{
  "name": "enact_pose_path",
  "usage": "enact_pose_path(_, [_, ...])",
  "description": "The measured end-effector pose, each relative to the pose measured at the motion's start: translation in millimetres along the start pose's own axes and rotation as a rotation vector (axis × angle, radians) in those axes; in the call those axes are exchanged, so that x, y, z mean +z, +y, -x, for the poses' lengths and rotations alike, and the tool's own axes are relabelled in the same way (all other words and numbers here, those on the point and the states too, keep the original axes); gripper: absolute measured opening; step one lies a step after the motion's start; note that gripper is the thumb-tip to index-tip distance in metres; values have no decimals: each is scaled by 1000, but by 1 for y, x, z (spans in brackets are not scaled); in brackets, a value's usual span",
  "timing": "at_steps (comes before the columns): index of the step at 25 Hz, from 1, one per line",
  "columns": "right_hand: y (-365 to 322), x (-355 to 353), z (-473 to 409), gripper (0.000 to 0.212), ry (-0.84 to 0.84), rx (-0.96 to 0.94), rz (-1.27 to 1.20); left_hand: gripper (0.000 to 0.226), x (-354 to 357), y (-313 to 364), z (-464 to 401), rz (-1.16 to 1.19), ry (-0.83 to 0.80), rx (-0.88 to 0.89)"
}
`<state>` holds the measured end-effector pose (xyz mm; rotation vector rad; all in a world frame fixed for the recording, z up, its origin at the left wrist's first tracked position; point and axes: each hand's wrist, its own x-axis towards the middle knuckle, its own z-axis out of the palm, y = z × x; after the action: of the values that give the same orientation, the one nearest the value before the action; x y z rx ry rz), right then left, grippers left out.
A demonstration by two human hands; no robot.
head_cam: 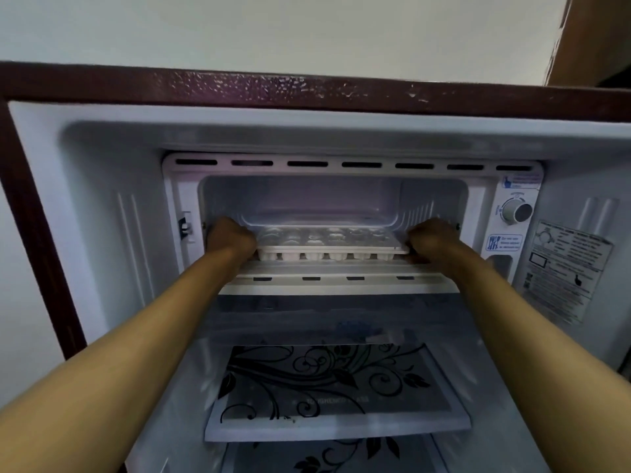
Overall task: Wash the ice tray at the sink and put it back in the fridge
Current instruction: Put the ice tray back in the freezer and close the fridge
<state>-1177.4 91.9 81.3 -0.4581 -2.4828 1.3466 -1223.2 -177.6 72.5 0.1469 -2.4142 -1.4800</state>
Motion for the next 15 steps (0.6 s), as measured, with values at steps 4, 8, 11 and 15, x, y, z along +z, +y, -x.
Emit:
enact_pose_path(4, [-8,-7,28,31,64,-146,205,14,-19,9,34,-102,31,128])
enact_pose_path(8, [-31,-18,77,26,42,-226,308,25,-42,33,73,-272,-24,228])
enact_pose_path(11, [-49,-27,131,25,1,-263,329,21,-65,50,118,-282,-49,254])
enact_pose_path(15, [-58,-35,223,42,28,-337,381,33,-97,59,195,-373,-48,337])
